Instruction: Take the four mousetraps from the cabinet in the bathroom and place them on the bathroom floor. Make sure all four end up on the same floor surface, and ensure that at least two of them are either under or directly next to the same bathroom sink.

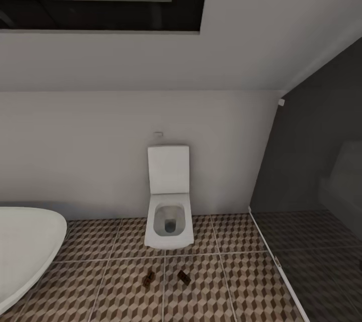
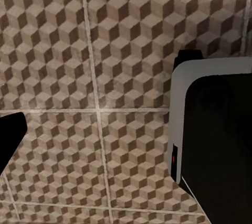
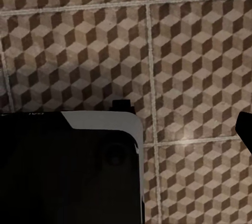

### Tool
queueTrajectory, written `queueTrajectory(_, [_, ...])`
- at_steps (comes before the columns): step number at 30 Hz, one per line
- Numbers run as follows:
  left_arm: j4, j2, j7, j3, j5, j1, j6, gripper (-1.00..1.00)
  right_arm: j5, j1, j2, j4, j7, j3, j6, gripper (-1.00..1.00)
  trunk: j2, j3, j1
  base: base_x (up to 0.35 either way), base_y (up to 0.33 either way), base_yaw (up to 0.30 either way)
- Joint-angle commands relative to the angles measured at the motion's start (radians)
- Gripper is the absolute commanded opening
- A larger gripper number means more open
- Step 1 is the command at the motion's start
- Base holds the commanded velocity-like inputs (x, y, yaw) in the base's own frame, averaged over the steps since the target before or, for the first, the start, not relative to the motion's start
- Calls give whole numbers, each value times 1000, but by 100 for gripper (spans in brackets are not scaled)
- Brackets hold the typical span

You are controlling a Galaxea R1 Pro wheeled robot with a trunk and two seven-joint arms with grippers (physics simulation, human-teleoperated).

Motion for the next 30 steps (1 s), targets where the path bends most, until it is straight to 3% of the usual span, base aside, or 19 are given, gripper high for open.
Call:
queueTrajectory(1, [2,-10,26,-7,14,-1,1,100,-10,-1,0,1,0,8,-3,100,-2,-2,1,0,0,0])
queueTrajectory(2, [2,-26,85,-7,22,-2,0,100,-10,-1,0,1,-1,8,-3,100,-2,-2,1,0,0,0])
queueTrajectory(7, [2,-50,185,-6,44,-1,-2,100,-9,-1,-1,1,-2,8,-3,100,-2,-2,1,0,0,0])
queueTrajectory(30, [0,-72,210,-9,56,-2,-4,100,-10,-1,1,-1,-2,8,-8,100,-2,-2,1,0,0,0])
